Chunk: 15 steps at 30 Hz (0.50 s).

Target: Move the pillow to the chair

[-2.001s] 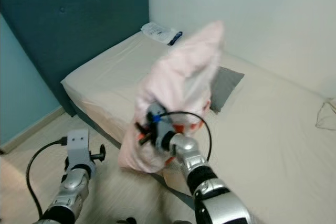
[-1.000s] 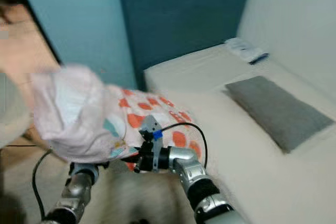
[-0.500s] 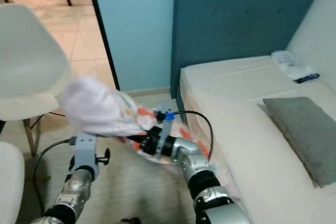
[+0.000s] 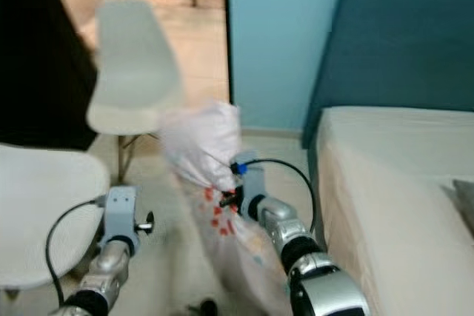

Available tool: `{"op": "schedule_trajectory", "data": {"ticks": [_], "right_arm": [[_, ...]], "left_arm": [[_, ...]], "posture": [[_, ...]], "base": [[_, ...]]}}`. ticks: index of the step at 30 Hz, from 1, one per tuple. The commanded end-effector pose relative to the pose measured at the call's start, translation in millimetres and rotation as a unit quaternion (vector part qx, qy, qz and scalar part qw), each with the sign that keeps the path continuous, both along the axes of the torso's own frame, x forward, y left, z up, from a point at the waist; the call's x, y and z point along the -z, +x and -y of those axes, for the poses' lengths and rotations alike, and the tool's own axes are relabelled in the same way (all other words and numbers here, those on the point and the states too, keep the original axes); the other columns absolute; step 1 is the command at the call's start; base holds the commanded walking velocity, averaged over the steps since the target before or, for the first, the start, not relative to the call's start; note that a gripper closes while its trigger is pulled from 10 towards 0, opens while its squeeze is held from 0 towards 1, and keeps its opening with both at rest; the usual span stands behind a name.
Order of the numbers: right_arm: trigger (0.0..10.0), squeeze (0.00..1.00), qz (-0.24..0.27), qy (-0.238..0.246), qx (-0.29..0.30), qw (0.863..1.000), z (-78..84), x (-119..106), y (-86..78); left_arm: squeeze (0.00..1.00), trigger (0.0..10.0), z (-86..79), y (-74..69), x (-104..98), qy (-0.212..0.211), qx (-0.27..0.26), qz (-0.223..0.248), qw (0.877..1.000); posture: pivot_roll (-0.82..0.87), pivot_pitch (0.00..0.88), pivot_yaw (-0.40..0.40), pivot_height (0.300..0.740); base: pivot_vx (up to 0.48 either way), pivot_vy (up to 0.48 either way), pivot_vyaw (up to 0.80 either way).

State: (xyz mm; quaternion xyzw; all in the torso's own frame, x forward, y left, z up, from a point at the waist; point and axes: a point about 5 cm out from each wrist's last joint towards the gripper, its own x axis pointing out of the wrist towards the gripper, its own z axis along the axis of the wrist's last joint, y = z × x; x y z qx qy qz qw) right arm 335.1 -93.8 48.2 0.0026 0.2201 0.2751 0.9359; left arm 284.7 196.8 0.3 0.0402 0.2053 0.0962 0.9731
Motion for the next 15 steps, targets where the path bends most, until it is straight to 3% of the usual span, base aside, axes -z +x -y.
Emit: {"op": "schedule_trajectory", "data": {"ticks": [1, 15], "right_arm": [[10.0, 0.0, 0.015, 0.005, 0.002, 1.0, -5.1, -3.4, 1.3], [10.0, 0.0, 0.018, -0.006, 0.028, 0.999, -1.3, 3.1, -0.8]], "left_arm": [[0.0, 10.0, -5.8, -6.6, 6.2, -0.005, -0.01, -0.014, 1.0], [0.0, 10.0, -6.3, -9.5, 7.7, -0.012, -0.003, -0.01, 1.0]], "posture": [[-0.01, 0.108, -0.063, 0.74], [0.0, 0.11, -0.055, 0.74]], "base": [[0.0, 0.0, 0.76], [0.0, 0.0, 0.71]]}}
